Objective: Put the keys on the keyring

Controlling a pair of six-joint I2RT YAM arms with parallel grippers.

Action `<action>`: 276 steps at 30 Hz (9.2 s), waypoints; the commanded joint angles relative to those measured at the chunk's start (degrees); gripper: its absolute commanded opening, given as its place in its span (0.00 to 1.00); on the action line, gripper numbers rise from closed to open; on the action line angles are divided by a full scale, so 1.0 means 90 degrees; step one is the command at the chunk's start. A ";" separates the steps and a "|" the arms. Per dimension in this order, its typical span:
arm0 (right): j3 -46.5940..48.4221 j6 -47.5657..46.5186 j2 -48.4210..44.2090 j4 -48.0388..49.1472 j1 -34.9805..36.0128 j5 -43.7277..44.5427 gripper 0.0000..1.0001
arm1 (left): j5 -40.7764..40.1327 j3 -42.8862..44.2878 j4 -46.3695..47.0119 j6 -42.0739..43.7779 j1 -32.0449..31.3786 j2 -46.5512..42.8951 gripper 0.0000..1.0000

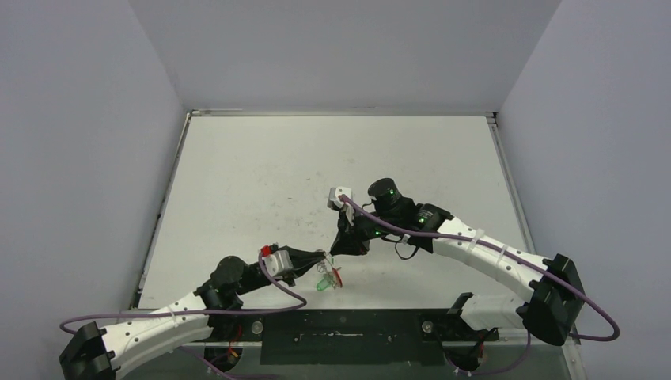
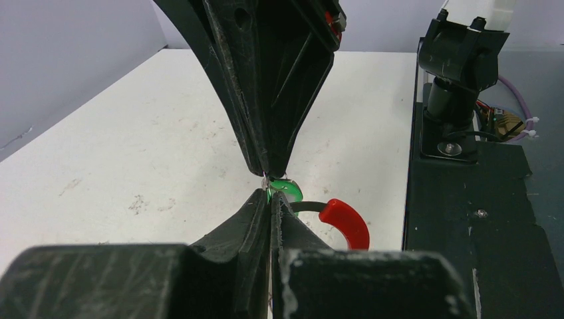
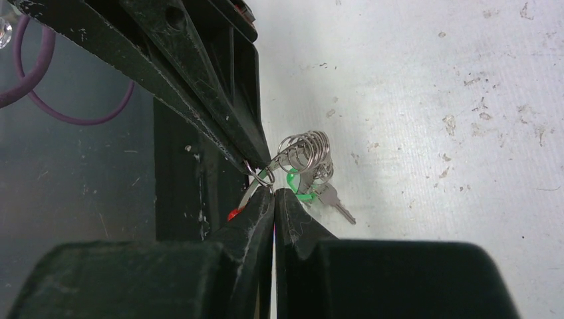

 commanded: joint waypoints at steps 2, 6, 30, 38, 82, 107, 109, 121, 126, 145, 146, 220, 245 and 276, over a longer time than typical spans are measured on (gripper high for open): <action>-0.0122 -0.0053 0.0060 0.0158 -0.0058 -0.0104 0.00 | 0.0088 0.0027 0.0351 -0.0001 -0.0007 -0.0151 0.00; -0.0188 -0.0063 0.0133 0.0210 -0.0065 -0.0133 0.00 | 0.0089 0.0023 0.0386 0.0030 -0.0007 -0.0142 0.00; -0.1007 -0.0468 -0.0570 0.1745 -0.0064 -0.0475 0.31 | 0.0154 -0.0002 0.0407 -0.0059 -0.0007 -0.0083 0.00; -0.1015 -0.0407 -0.0232 0.2365 -0.0060 -0.0723 0.29 | 0.0212 0.0018 0.0426 -0.0087 -0.0007 -0.0052 0.00; -0.1718 -0.1150 -0.0350 0.3073 -0.0092 -0.1111 0.00 | 0.0192 0.0022 0.0520 -0.0087 -0.0007 0.0035 0.00; 0.1001 -0.1544 0.0367 -0.1668 0.1059 0.2032 0.00 | 0.0009 0.1081 -0.2080 0.0274 -0.0007 0.0252 0.34; 0.1149 -0.1493 0.0445 -0.1790 0.1118 0.2224 0.00 | 0.0077 0.1216 -0.2277 0.0310 -0.0008 0.0437 0.35; 0.1242 -0.1401 0.0496 -0.1766 0.1214 0.2310 0.00 | 0.0278 0.1332 -0.1732 0.0287 -0.0017 0.1151 0.24; 0.1252 -0.1391 0.0526 -0.1741 0.1251 0.2287 0.00 | 0.0279 0.1291 -0.1352 0.0235 -0.0017 0.1314 0.24; 0.1227 -0.1372 0.0564 -0.1593 0.1276 0.2209 0.00 | 0.0344 0.1139 -0.0790 0.0155 -0.0017 0.1682 0.17; 0.1235 -0.1377 0.0568 -0.1593 0.1273 0.2205 0.00 | 0.0363 0.1139 -0.0769 0.0162 -0.0017 0.1705 0.15; -0.0978 -0.0297 -0.0642 0.1414 -0.0446 -0.1354 0.00 | 0.0513 -0.0169 0.1563 0.0130 -0.0017 0.0189 0.00; -0.0943 -0.0473 -0.0261 0.1199 0.0228 -0.0169 0.01 | 0.0489 -0.0180 0.1743 0.0147 -0.0022 0.0347 0.00; -0.1356 0.0159 -0.0660 0.2323 0.0187 -0.0249 0.41 | 0.0508 -0.0165 0.1614 0.0128 -0.0019 0.0279 0.00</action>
